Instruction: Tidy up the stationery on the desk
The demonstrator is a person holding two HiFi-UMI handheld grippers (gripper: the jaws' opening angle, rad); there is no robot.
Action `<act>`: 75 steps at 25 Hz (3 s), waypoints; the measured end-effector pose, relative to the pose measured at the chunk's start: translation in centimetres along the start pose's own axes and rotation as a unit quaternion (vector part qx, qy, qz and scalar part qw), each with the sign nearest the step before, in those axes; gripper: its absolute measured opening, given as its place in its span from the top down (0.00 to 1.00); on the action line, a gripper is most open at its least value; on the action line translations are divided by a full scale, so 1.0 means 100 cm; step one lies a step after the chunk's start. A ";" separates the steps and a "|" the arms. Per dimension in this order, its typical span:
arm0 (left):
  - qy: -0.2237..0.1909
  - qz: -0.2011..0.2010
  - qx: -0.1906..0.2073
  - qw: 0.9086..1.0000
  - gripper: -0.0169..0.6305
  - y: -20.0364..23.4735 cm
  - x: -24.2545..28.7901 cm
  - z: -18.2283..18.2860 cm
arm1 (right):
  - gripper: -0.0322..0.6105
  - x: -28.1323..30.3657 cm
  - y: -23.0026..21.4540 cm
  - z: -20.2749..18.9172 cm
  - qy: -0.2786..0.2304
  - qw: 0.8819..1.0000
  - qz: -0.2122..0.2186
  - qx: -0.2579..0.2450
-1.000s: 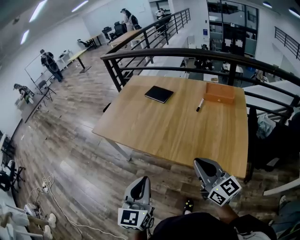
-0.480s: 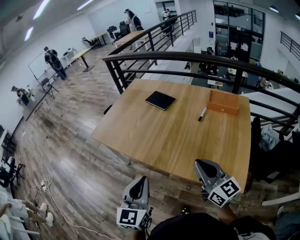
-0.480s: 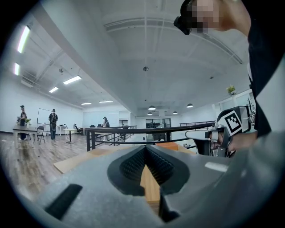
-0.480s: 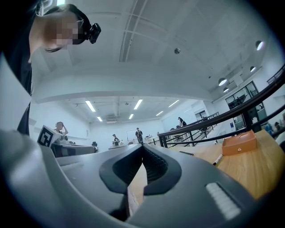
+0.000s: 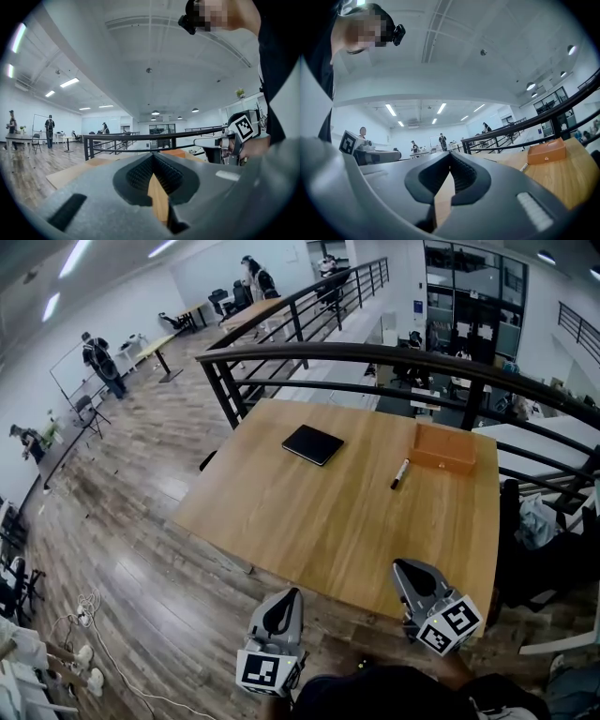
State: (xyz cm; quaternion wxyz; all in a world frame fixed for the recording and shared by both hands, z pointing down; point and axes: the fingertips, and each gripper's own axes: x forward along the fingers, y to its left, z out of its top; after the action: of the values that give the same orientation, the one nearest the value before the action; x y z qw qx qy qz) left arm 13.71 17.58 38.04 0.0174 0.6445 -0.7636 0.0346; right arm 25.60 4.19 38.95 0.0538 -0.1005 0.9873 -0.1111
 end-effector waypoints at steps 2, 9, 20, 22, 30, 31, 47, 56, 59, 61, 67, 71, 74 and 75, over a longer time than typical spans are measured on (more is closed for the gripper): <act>-0.002 -0.004 0.001 1.000 0.99 0.000 0.006 0.003 | 0.95 -0.001 -0.006 0.002 0.001 1.000 -0.006 0.001; -0.008 -0.013 -0.006 1.000 0.99 0.011 0.029 -0.001 | 0.95 0.011 -0.021 0.004 -0.002 1.000 -0.017 -0.007; -0.021 -0.094 -0.001 0.995 0.99 0.041 0.118 0.007 | 0.95 0.043 -0.073 0.013 -0.018 0.994 -0.105 -0.021; -0.019 -0.108 0.003 0.994 0.99 0.053 0.130 0.007 | 0.95 0.055 -0.077 0.012 -0.022 0.993 -0.119 -0.019; -0.015 -0.141 0.006 0.990 0.99 0.124 0.178 0.005 | 0.96 0.116 -0.088 0.005 -0.027 0.985 -0.171 -0.017; -0.015 -0.143 0.006 0.990 0.99 0.133 0.183 0.005 | 0.96 0.123 -0.089 0.005 -0.027 0.984 -0.175 -0.017; 0.001 -0.136 0.022 0.990 0.98 0.253 0.233 -0.009 | 0.96 0.227 -0.098 -0.003 -0.006 0.980 -0.197 -0.031; 0.008 -0.144 0.048 0.988 0.97 0.307 0.277 -0.009 | 0.96 0.270 -0.119 -0.007 -0.002 0.975 -0.220 -0.025; 0.014 -0.150 0.057 0.987 0.96 0.320 0.294 -0.009 | 0.96 0.283 -0.127 -0.008 0.002 0.974 -0.227 -0.023; 0.018 -0.155 0.059 0.986 0.96 0.329 0.309 -0.014 | 0.96 0.294 -0.134 -0.012 0.006 0.972 -0.234 -0.023; 0.032 -0.175 0.066 0.982 0.94 0.360 0.354 -0.030 | 0.95 0.336 -0.154 -0.034 0.027 0.967 -0.253 -0.018; 0.041 -0.191 0.061 0.979 0.94 0.372 0.383 -0.042 | 0.94 0.356 -0.168 -0.046 0.039 0.963 -0.267 -0.012; 0.053 -0.205 0.071 0.975 0.91 0.383 0.401 -0.051 | 0.93 0.372 -0.172 -0.054 0.050 0.961 -0.272 -0.007; 0.054 -0.208 0.073 0.974 0.91 0.386 0.406 -0.052 | 0.92 0.377 -0.174 -0.057 0.054 0.960 -0.273 -0.005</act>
State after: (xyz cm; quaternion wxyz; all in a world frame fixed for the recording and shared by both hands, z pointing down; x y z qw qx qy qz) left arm -31.28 -15.55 44.98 0.0186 0.7859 -0.6062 0.1208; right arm -8.59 -19.16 45.31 -0.0324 -0.3608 0.9241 -0.1221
